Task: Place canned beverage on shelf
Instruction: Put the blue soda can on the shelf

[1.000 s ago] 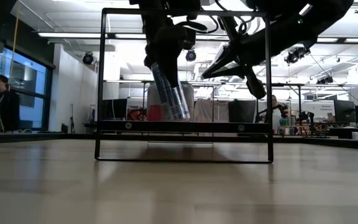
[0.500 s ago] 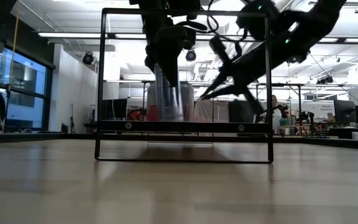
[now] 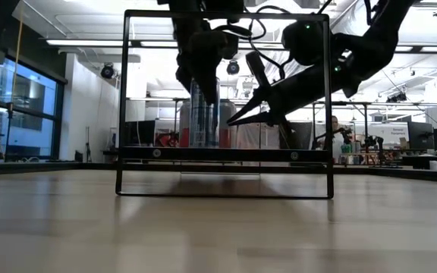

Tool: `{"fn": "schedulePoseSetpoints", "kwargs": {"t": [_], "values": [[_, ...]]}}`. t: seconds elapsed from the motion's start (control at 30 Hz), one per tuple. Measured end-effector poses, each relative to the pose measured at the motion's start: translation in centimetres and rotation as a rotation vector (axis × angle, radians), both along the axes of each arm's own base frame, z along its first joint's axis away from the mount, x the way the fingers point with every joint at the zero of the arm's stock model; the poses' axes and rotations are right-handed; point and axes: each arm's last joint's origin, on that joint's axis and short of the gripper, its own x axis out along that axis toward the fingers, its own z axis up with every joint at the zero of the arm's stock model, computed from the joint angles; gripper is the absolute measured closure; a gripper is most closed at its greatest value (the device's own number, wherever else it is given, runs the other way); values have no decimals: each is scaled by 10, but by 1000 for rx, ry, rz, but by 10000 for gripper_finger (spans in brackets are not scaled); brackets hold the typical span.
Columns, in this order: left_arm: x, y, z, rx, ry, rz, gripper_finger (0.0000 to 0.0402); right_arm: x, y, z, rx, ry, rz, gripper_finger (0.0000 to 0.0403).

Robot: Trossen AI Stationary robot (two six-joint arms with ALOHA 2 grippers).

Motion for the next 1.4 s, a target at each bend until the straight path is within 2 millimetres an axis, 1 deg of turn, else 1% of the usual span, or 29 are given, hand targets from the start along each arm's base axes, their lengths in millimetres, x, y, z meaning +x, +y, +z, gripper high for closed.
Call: {"fn": "schedulePoseSetpoints", "kwargs": {"t": [0.17,0.33,0.43,0.57,0.63,0.7,0.8,0.9,1.0,1.03,1.2,1.4], "values": [[-8,-1,13,-11,-22,4,93,-3,-9,8,-47,-12,23,403],[-23,-4,40,-15,-98,17,69,-9,-18,18,-89,-10,78,403],[-38,-7,62,-27,-165,47,58,-15,-23,24,-130,18,80,403],[-57,-16,89,-30,-265,60,53,-27,-27,40,-210,41,110,403],[-68,-22,96,-28,-314,52,53,-34,-27,50,-268,48,130,403],[-77,-28,99,-16,-358,54,53,-40,-26,63,-338,19,160,403],[-88,-36,95,12,-436,85,53,-49,-22,83,-441,-43,213,403],[-96,-45,84,20,-534,110,53,-58,-15,100,-539,-100,267,403],[-101,-51,67,13,-580,106,53,-65,-9,111,-611,-127,293,403],[-103,-53,59,11,-570,102,53,-67,-7,114,-626,-130,300,403],[-108,-53,23,33,-454,99,53,-70,-3,117,-646,-130,319,403],[-102,-52,-23,151,-398,138,53,-70,-2,110,-616,-78,337,403]]}}
